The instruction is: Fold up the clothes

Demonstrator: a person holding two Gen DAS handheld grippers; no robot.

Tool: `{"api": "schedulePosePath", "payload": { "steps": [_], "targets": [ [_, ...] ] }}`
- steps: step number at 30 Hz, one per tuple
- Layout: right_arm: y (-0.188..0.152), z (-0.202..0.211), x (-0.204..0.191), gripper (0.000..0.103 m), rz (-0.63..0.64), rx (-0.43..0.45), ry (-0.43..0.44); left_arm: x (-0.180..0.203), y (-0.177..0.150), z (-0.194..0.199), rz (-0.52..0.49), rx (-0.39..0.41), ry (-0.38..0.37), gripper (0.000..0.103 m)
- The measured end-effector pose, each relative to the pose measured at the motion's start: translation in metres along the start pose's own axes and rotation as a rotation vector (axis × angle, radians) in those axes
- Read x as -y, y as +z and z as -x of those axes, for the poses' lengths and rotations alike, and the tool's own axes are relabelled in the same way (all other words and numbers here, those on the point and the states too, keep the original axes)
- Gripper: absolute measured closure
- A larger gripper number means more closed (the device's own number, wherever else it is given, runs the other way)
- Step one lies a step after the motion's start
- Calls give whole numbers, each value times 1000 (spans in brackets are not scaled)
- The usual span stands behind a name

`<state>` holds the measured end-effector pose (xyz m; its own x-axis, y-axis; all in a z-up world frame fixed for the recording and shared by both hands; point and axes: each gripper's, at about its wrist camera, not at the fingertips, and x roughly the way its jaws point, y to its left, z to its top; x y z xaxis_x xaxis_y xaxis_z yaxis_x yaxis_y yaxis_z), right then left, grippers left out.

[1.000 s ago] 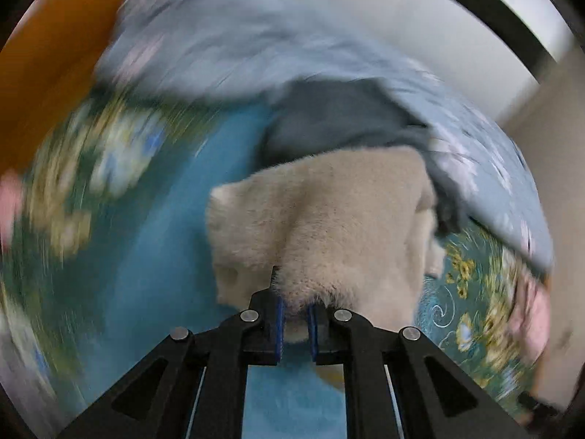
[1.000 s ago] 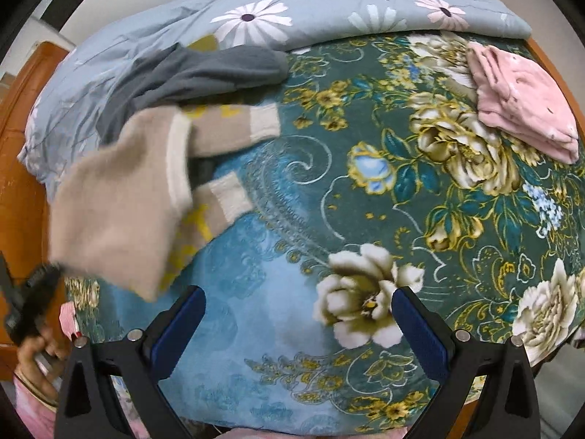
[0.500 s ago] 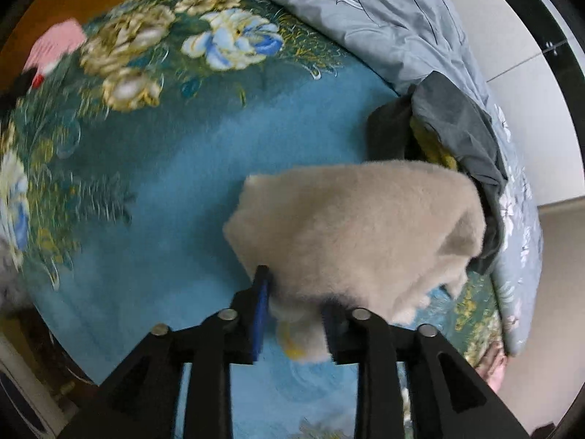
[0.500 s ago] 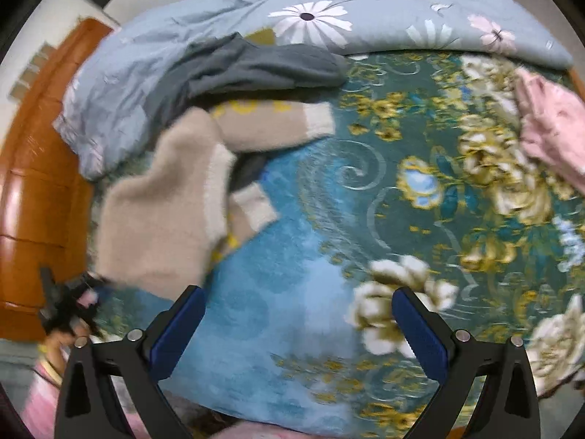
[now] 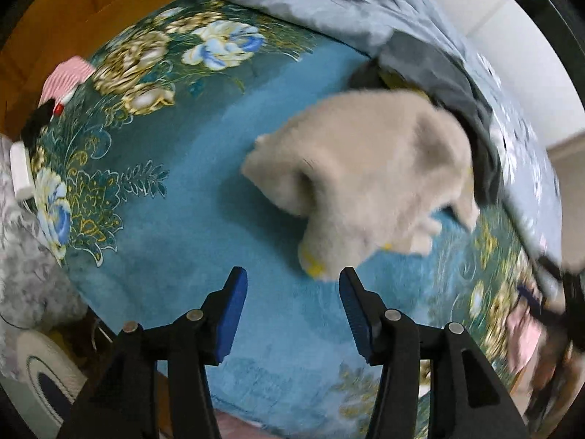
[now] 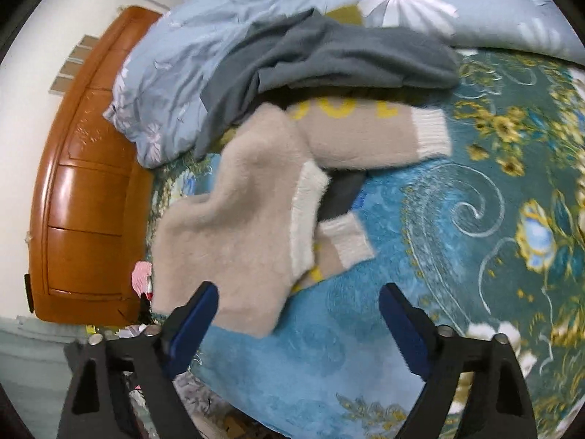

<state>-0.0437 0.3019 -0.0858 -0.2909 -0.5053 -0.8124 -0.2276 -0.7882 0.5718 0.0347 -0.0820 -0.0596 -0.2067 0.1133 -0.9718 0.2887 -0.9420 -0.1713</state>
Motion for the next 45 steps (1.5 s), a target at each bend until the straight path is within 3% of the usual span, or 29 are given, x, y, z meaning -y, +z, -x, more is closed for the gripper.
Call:
{"api": "schedulePosePath", "payload": {
  "steps": [2,8,14,17,21,25,27,28,30,32,36,45],
  "targets": [
    [16,-17,-1,21,3,-32,1,9,-6,0,-41,-11,11,49],
    [65,-56,-9,21,54,-84,-3,31,-10,-27,-129,-32,66,49],
    [114,-101,-16,21,114,-129,-8,24,3,-56,-2,-59,-7,48],
    [127,-122,-13,21,119,-157,-11,20,19,-64,57,-31,-26,38],
    [144,-150,-10,22,124,-194,-14,19,38,-77,99,-11,-36,38],
    [146,-162,-10,36,95,-211,41,13,53,-92,169,-9,-54,38],
    [143,-166,-11,53,85,-224,64,7,56,-96,211,-11,-84,38],
    [142,-167,-12,56,90,-225,58,4,58,-98,226,-8,-98,38],
    [140,-166,-13,79,94,-225,61,0,62,-98,242,-1,-121,38],
    [137,-158,-14,85,79,-206,108,-3,65,-98,255,7,-145,52],
    [129,-133,-20,87,64,-152,197,-5,72,-93,259,33,-171,72],
    [104,-49,-46,88,87,-55,345,12,75,-42,148,116,-229,79]
  ]
}}
